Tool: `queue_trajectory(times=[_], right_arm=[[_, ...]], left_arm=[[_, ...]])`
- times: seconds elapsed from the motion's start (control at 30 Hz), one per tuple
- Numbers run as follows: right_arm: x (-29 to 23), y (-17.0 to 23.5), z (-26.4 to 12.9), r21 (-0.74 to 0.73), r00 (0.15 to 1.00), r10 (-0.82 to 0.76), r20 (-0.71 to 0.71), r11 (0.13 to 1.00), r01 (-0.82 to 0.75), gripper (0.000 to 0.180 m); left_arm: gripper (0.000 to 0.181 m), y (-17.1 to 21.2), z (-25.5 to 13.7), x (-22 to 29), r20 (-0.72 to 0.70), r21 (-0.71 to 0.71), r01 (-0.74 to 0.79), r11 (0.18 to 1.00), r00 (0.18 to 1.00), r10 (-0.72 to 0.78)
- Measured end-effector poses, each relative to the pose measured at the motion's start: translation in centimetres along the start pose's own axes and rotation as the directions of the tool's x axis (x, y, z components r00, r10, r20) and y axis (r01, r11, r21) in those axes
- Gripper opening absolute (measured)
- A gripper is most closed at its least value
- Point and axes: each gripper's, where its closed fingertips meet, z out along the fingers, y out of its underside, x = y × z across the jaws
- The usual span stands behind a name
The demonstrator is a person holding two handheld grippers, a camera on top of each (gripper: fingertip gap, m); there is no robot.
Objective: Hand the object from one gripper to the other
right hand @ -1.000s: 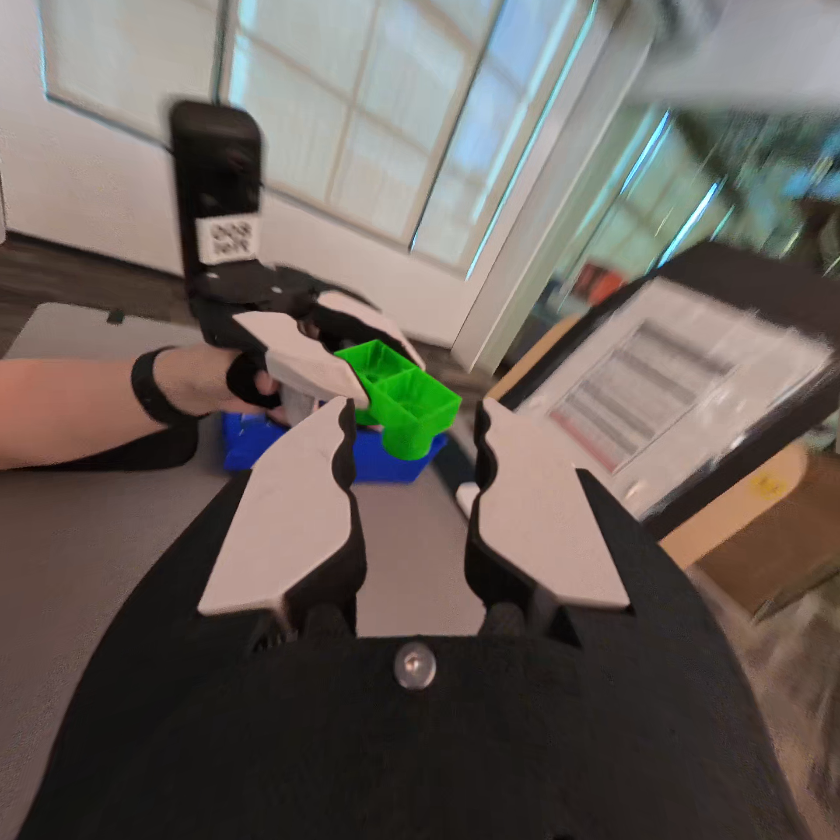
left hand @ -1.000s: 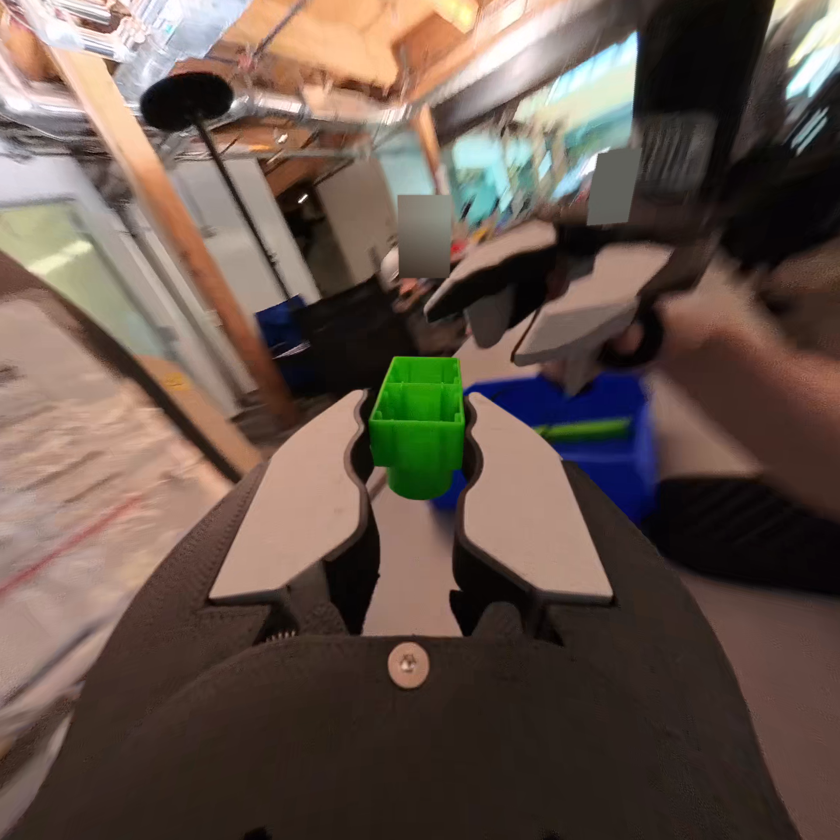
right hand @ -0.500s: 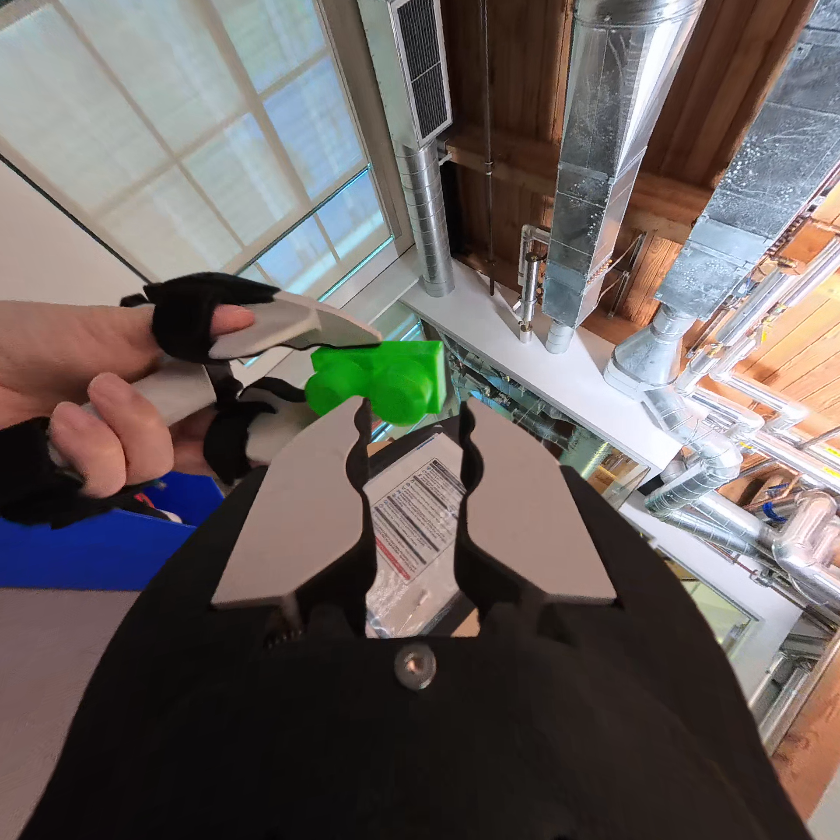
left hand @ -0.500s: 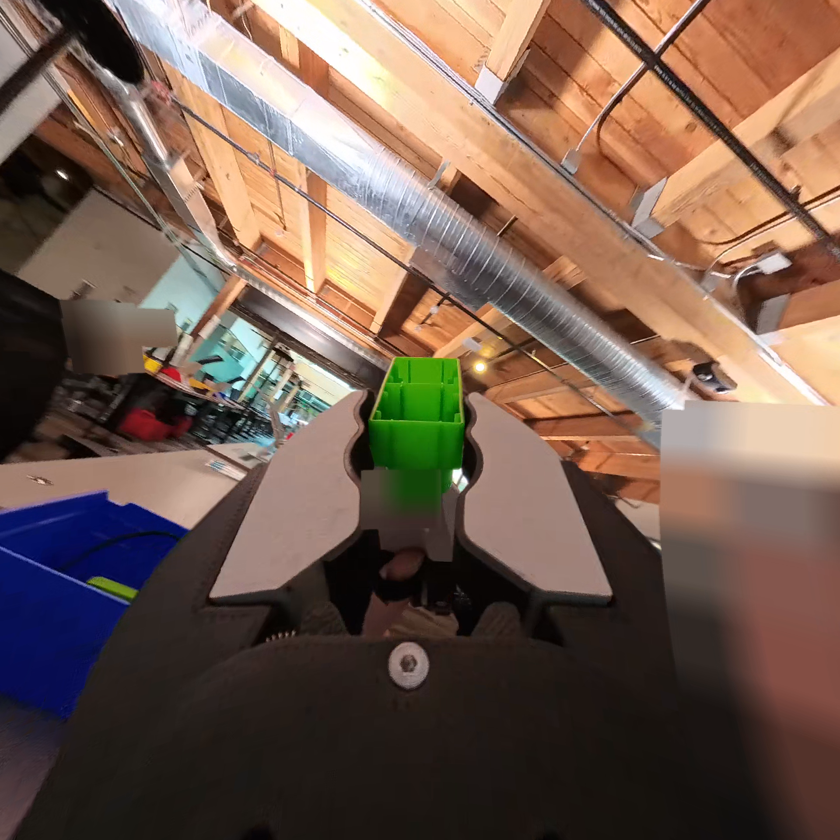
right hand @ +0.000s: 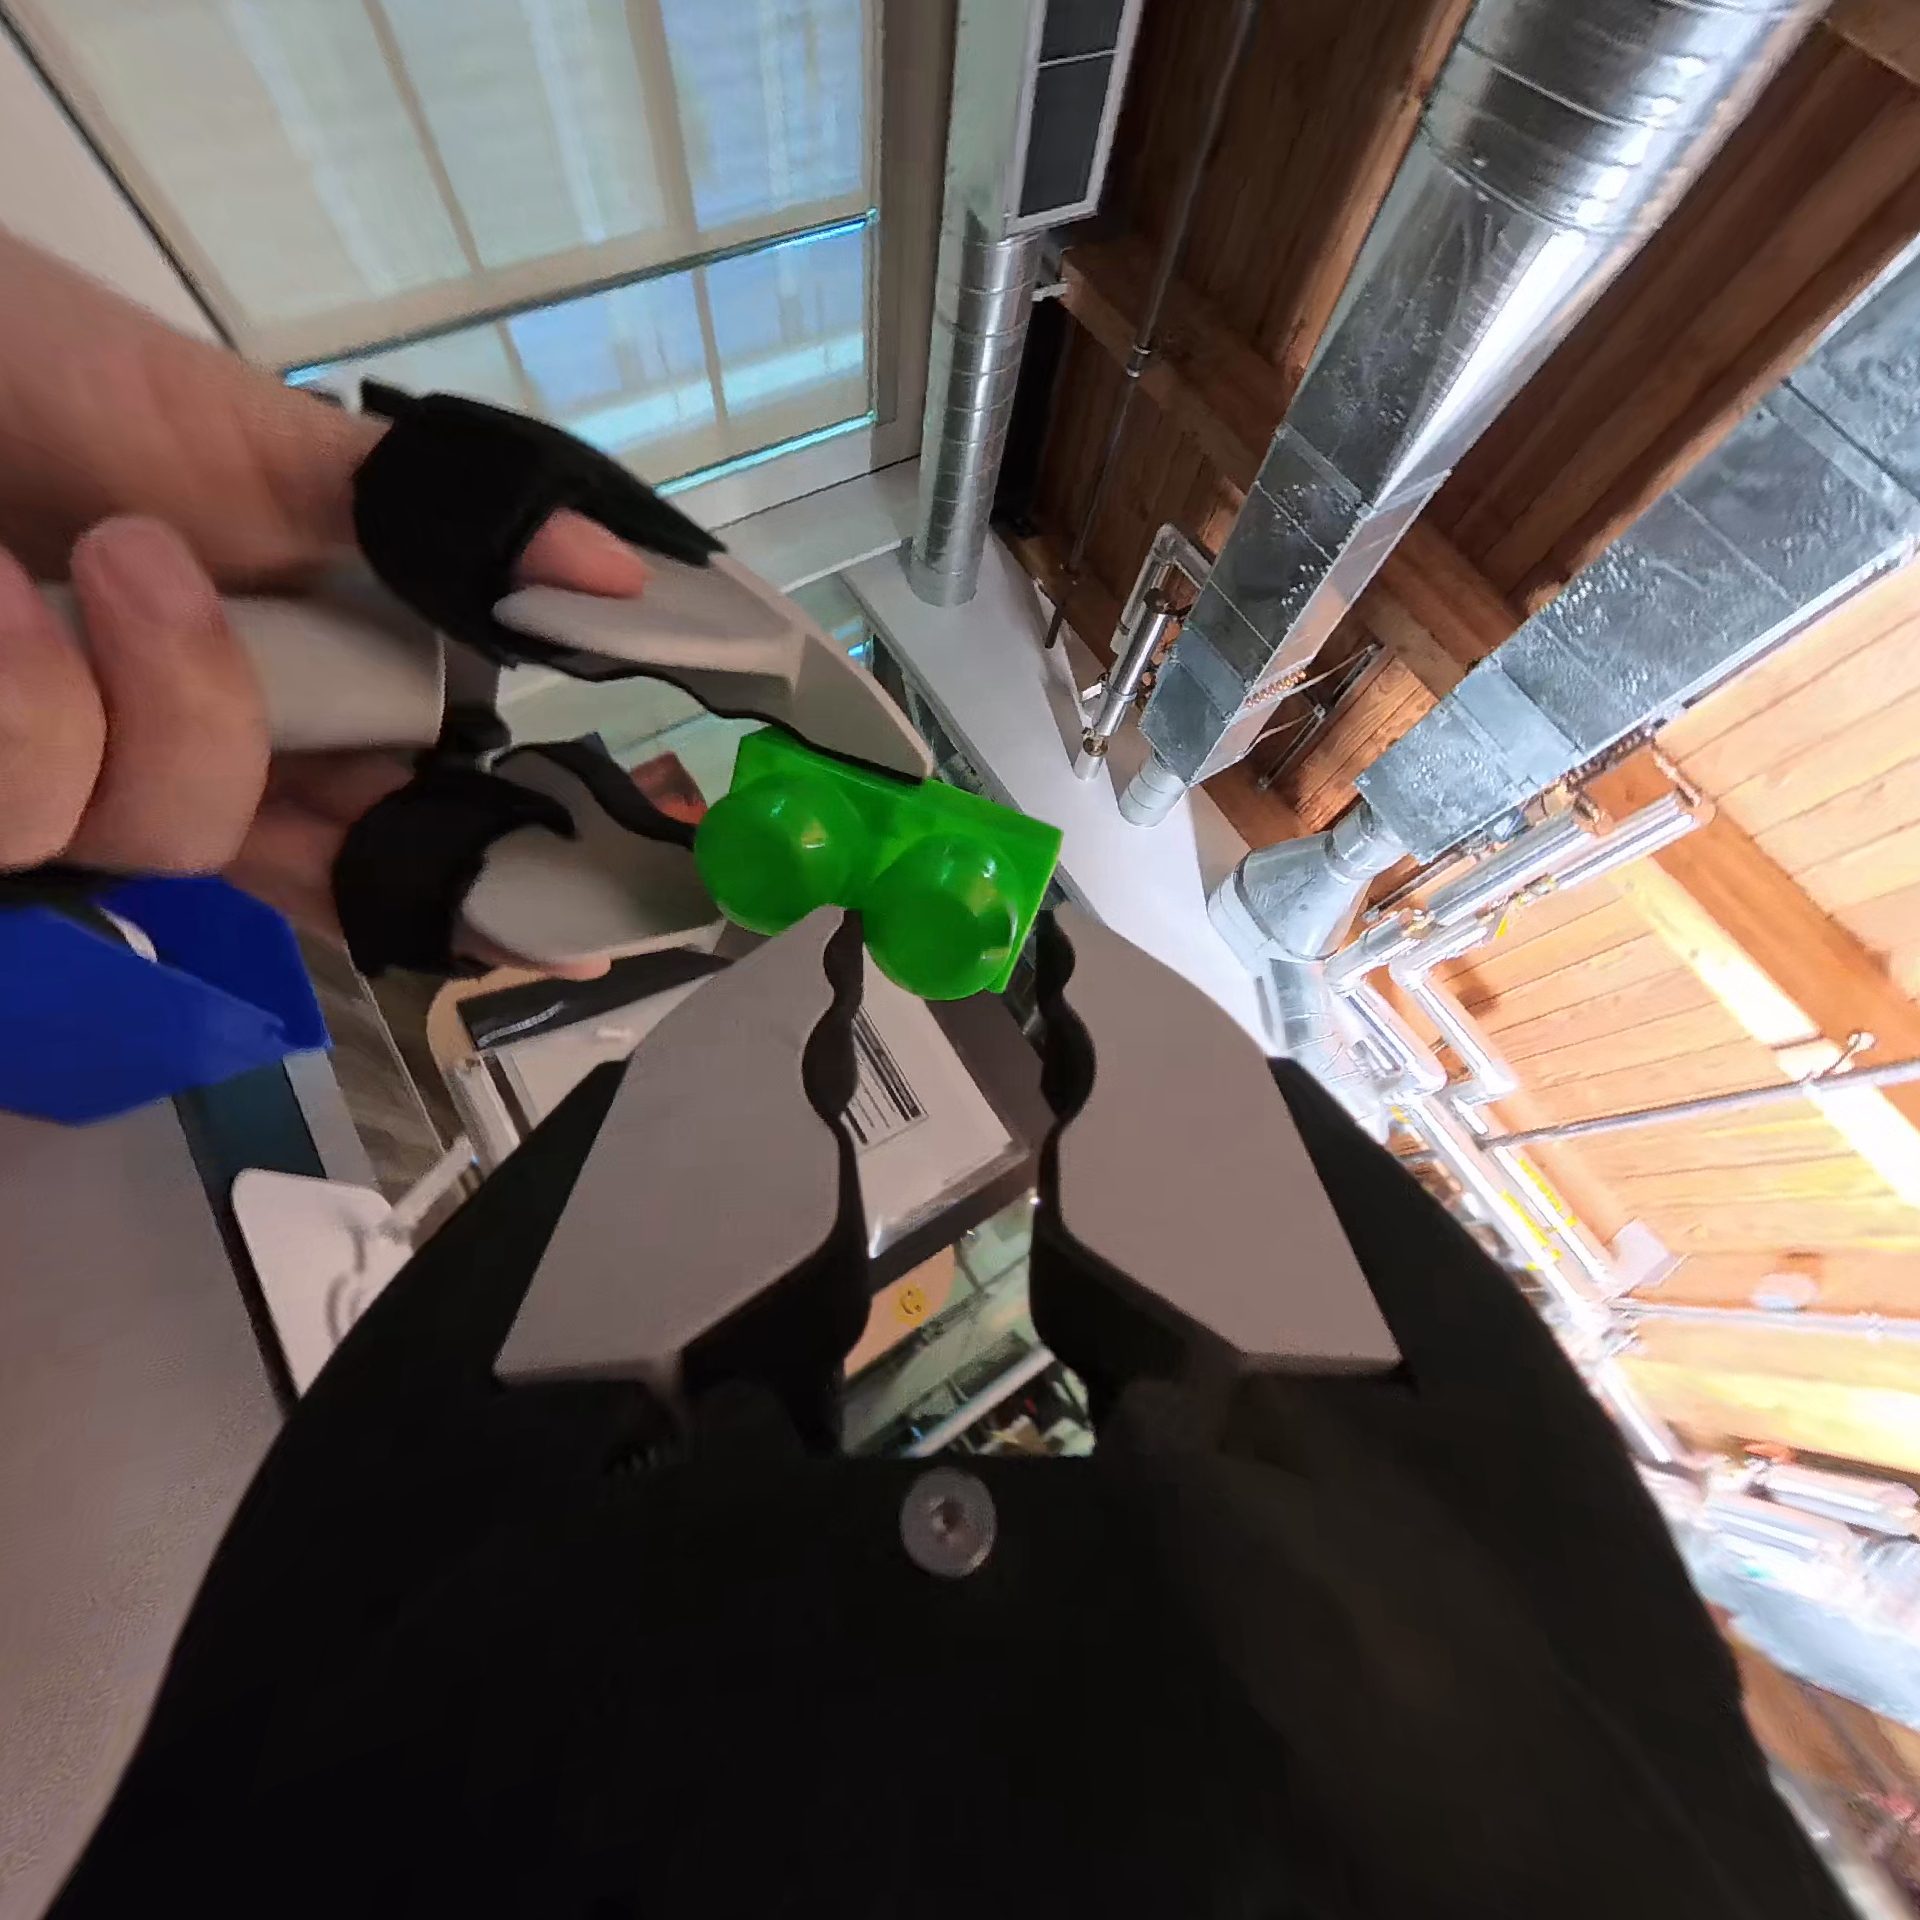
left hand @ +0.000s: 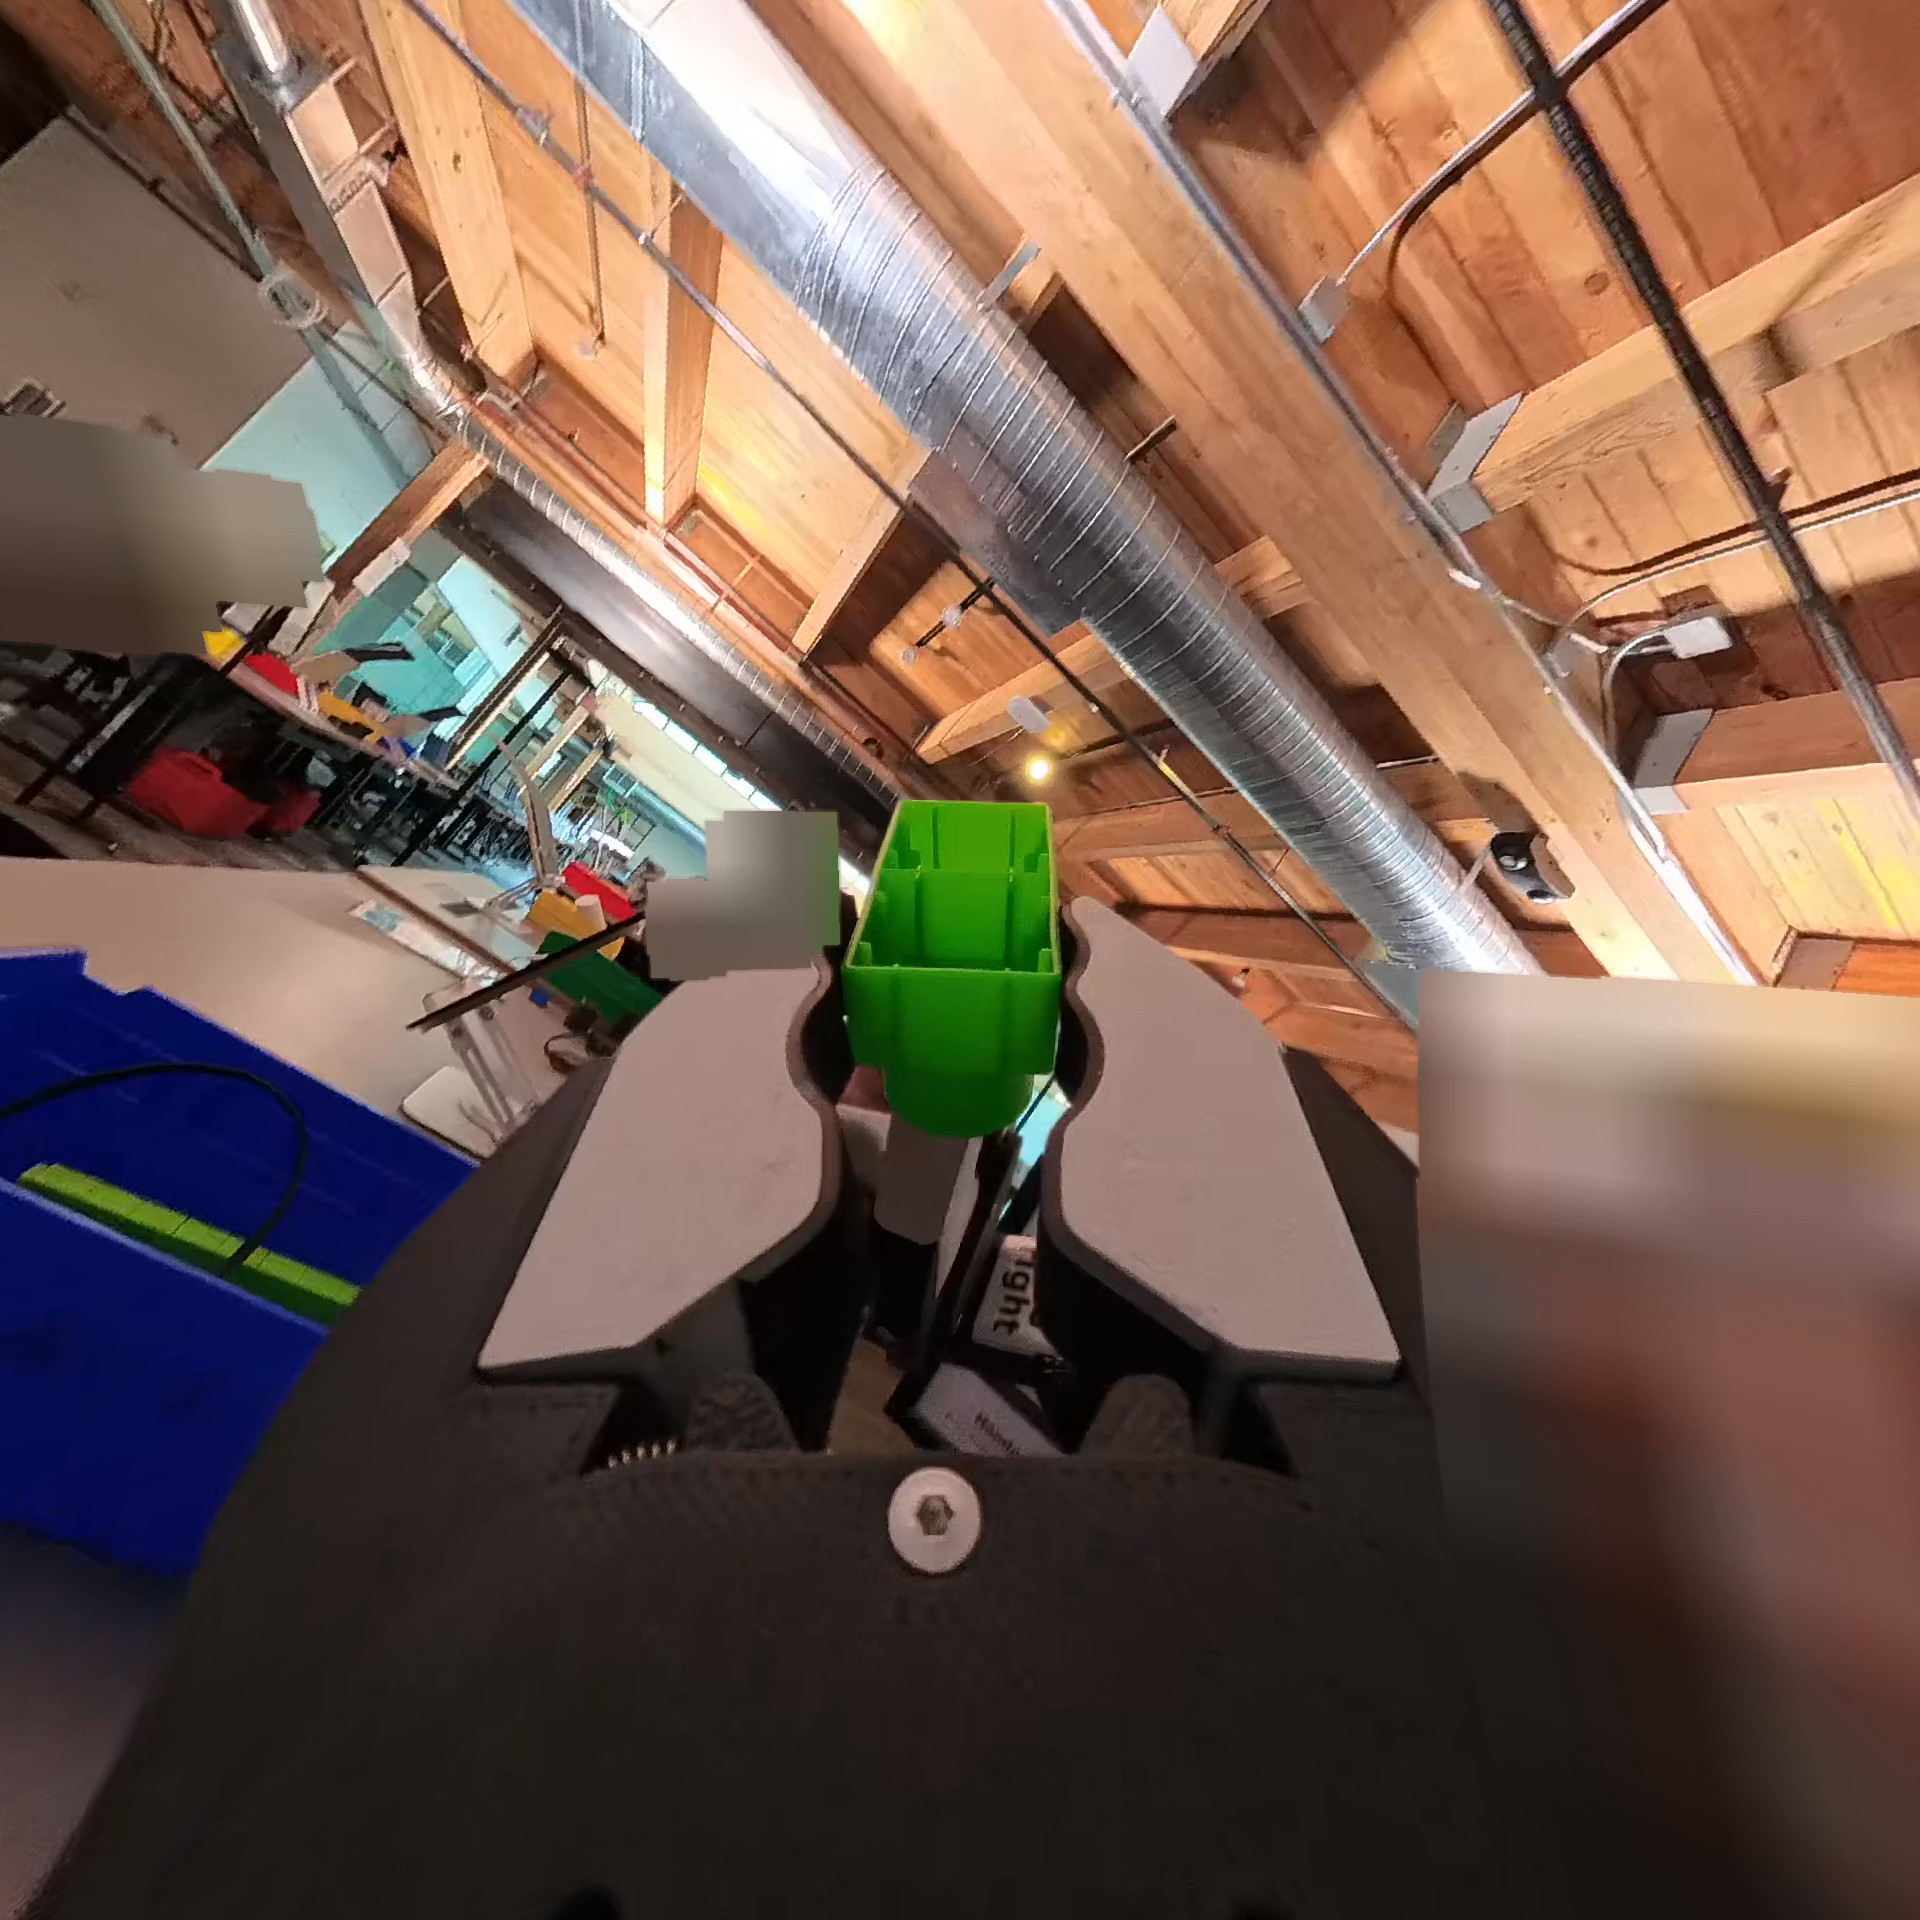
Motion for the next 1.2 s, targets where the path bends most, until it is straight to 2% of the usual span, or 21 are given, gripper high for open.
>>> queue_trajectory(times=[0.03, 0.1, 0.23, 0.3, 0.47, 0.6, 0.67, 0.73, 0.8, 0.83, 0.87, 0.93, 0.97, 1.0, 1.03, 1.2], right_arm=[[-0.1, 0.1, 0.0, -0.009, 0.999, -0.037, 0.015, 0.999, 0.037, 0.035], [-0.4, 0.2, -0.1, -0.014, 0.99, -0.137, 0.035, 0.99, 0.138, 0.04], [-1.5, 1.2, -0.4, -0.021, 0.914, -0.402, 0.056, 0.915, 0.404, 0.036], [-1.5, 1.5, -0.4, -0.029, 0.902, -0.43, 0.049, 0.902, 0.432, 0.03], [-2.0, 1.5, -0.1, -0.045, 0.868, -0.496, 0.008, 0.867, 0.496, 0.031], [-1.8, 1.7, 0.0, -0.062, 0.912, -0.409, 0.01, 0.91, 0.409, 0.031], [-1.0, 1.9, 0.0, -0.074, 0.949, -0.316, -0.007, 0.946, 0.314, 0.03], [1.0, 2.5, -0.3, -0.08, 0.985, -0.157, -0.074, 0.985, 0.151, 0.03], [3.4, 4.1, -0.5, -0.096, 0.985, 0.112, -0.134, 0.987, -0.125, 0.03], [4.4, 5.2, -0.7, -0.093, 0.943, 0.293, -0.158, 0.946, -0.31, 0.03], [5.2, 6.2, -0.8, -0.078, 0.859, 0.481, -0.174, 0.863, -0.499, 0.03], [6.1, 8.4, -0.9, -0.051, 0.604, 0.78, -0.163, 0.605, -0.795, 0.03], [6.2, 9.6, -1.0, -0.063, 0.479, 0.865, -0.152, 0.475, -0.878, 0.03], [6.2, 10.9, -1.2, -0.095, 0.387, 0.91, -0.148, 0.377, -0.921, 0.03], [6.2, 12.4, -1.6, -0.142, 0.331, 0.93, -0.157, 0.311, -0.94, 0.03], [6.2, 20.2, -6.2, -0.361, 0.165, 0.938, -0.306, 0.046, -0.931, 0.03]], left_arm=[[0.035, 0.1, 0.0, -0.2, 0.021, -0.019, -0.004, 1.0, 1.0, 0.004], [0.035, 0.4, -0.1, -0.6, 0.061, -0.049, 0.002, 0.999, 0.998, 0.001], [0.036, 0.7, -0.3, -1.3, 0.109, -0.058, 0.065, 0.996, 0.992, -0.059], [0.036, 0.8, -0.4, -1.8, 0.131, -0.054, 0.079, 0.995, 0.989, -0.072], [0.036, 1.1, -0.5, -2.4, 0.15, -0.032, 0.148, 0.988, 0.978, -0.142], [0.036, 1.0, -0.5, -2.3, 0.133, -0.039, 0.154, 0.987, 0.98, -0.148], [0.037, 0.5, -0.3, -1.6, 0.099, -0.023, 0.11, 0.994, 0.989, -0.107], [0.045, -0.3, -0.3, -1.0, 0.093, 0.009, 0.03, 1.0, 0.995, -0.03], [0.053, -1.3, -0.4, -0.4, 0.105, 0.027, -0.088, 0.996, 0.991, 0.085], [0.053, -1.5, -0.5, -0.2, 0.115, 0.019, -0.157, 0.987, 0.981, 0.154], [0.053, -1.7, -0.5, -0.2, 0.137, 0.001, -0.225, 0.974, 0.965, 0.222], [0.053, -1.7, -0.7, -0.6, 0.199, -0.052, -0.341, 0.939, 0.918, 0.344], [0.054, -1.6, -0.7, -1.0, 0.23, -0.078, -0.383, 0.921, 0.892, 0.39], [0.053, -1.7, -0.8, -1.3, 0.257, -0.096, -0.409, 0.908, 0.871, 0.419], [0.052, -1.7, -0.9, -1.6, 0.276, -0.105, -0.418, 0.903, 0.86, 0.43], [0.046, -1.8, -1.1, -1.5, 0.245, -0.087, -0.333, 0.939, 0.906, 0.344]])
